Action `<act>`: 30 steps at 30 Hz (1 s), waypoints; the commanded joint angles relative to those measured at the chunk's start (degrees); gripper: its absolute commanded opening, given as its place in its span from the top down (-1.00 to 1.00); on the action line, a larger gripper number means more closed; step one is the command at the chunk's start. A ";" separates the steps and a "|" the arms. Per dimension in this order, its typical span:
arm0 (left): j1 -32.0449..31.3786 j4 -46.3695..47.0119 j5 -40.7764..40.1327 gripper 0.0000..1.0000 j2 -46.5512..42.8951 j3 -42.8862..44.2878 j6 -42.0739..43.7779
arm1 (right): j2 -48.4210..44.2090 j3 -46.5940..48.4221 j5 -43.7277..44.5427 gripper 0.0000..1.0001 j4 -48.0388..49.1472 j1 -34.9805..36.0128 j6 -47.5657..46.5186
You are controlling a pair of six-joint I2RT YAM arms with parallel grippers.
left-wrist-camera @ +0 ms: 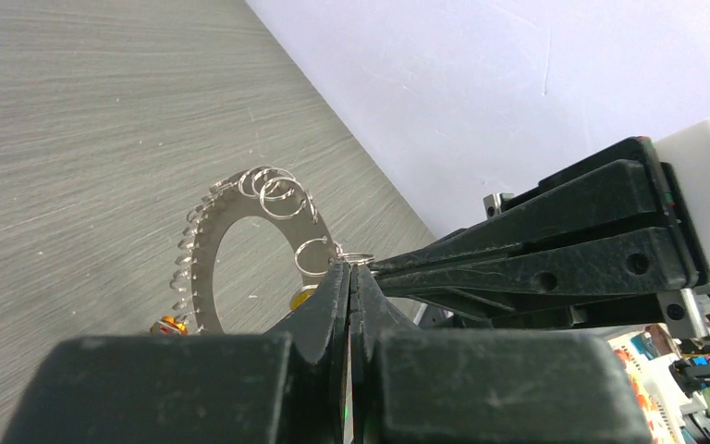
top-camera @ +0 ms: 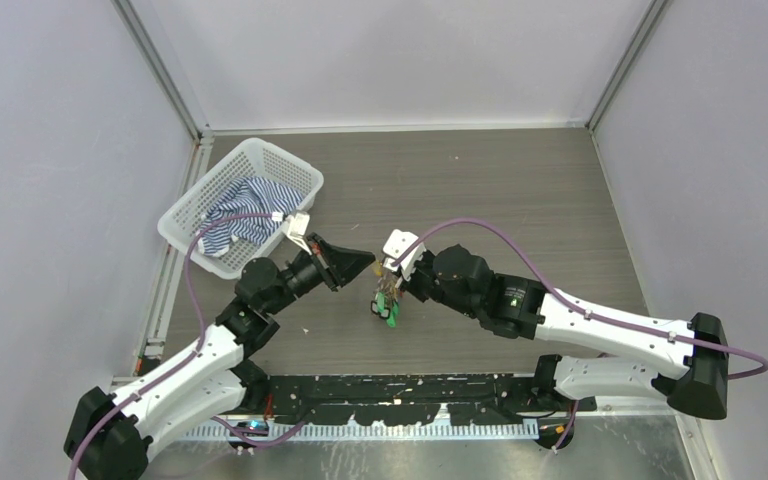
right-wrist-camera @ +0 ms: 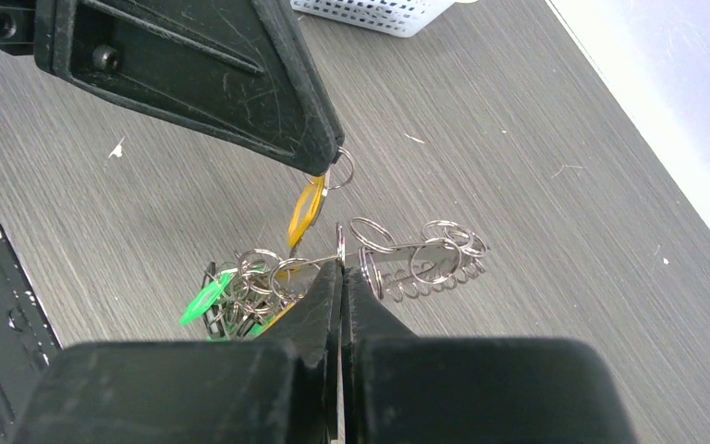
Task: Remove the keys from the keyring
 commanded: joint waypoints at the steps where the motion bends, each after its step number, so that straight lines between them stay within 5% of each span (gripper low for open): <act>1: 0.31 7.47 -0.62 0.99 -0.56 -0.27 -0.64 | -0.78 2.19 2.23 0.98 4.87 -0.18 0.57; 14: 0.28 -15.56 -12.39 0.99 -2.70 2.32 4.29 | -0.73 3.81 15.55 0.98 1.42 -1.86 1.97; 24: 0.01 -20.55 -11.92 0.99 9.94 5.55 3.89 | -9.21 5.95 18.94 0.98 -5.18 -4.58 4.54; 30: -2.14 -20.68 -12.85 0.99 19.26 8.12 3.65 | -14.61 10.86 17.23 0.98 -18.56 -4.54 9.47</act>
